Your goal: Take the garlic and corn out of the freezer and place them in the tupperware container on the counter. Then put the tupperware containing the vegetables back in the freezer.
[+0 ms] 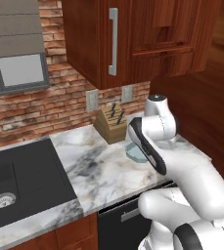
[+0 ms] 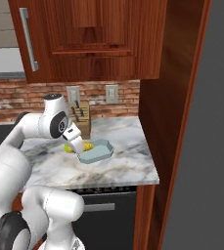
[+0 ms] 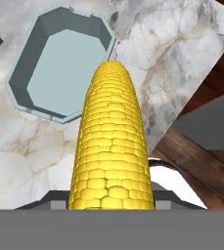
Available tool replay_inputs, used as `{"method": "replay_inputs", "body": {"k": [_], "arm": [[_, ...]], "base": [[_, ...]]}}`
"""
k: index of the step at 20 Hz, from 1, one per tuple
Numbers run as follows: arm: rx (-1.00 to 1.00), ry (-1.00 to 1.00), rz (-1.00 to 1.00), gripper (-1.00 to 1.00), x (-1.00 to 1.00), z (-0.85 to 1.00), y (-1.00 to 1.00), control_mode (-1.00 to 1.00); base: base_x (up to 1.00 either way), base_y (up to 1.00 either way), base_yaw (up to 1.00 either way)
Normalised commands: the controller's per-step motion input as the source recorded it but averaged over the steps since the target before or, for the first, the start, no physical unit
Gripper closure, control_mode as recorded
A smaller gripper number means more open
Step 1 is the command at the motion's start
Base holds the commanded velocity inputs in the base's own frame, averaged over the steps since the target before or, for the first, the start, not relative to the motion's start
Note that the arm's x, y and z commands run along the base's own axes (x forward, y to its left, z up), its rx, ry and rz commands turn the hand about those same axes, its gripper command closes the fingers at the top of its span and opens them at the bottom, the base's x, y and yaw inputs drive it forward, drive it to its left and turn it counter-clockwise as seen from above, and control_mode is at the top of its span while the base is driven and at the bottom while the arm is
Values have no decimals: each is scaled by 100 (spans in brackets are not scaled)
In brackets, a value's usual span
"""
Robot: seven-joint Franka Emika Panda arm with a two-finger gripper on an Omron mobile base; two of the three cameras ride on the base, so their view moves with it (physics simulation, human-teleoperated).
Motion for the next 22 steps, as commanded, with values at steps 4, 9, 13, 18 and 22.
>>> {"method": "replay_inputs", "body": {"k": [4,9,13,18,22], "arm": [[6,0,-1,100,29,-18,-5,-100],[7,0,0,100,37,-14,-11,-100],[6,0,-2,100,47,-17,-3,-100],[5,0,-1,100,45,-19,-2,-100],[4,0,-2,100,40,-21,-1,-100]], "base": [[0,0,0],[0,0,0],[0,0,0],[0,0,0],[0,0,0]]}}
